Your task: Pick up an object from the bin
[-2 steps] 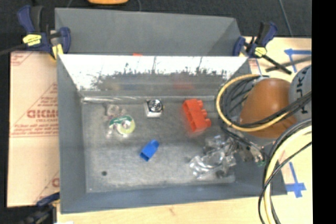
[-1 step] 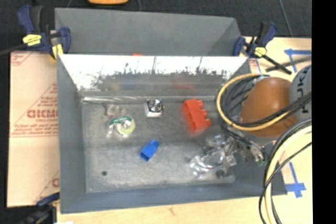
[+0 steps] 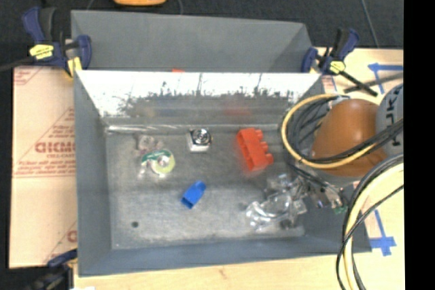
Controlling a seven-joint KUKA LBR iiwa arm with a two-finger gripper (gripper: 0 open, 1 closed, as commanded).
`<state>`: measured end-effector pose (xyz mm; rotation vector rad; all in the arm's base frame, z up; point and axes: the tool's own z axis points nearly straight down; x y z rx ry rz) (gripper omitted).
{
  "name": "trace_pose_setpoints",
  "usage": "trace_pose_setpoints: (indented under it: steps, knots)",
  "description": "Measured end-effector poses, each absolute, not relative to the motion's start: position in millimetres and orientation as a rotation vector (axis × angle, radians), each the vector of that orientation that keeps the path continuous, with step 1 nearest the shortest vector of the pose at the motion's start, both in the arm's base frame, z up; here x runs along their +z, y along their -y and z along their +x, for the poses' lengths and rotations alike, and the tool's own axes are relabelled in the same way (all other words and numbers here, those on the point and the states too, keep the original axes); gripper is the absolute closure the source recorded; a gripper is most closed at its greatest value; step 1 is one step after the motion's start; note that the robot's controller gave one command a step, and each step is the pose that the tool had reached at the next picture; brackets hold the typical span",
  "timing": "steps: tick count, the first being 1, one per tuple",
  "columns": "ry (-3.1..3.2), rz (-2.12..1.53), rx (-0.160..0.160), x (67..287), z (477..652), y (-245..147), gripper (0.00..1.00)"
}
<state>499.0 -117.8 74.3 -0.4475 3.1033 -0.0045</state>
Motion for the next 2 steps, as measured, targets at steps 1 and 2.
trace_pose_setpoints:
  steps: [1,2]
  knots:
    - [-3.105,-0.446,-0.004,112.2,499.8,118.6,1.00]
    - [-3.104,-0.442,-0.005,164.2,501.2,119.8,1.00]
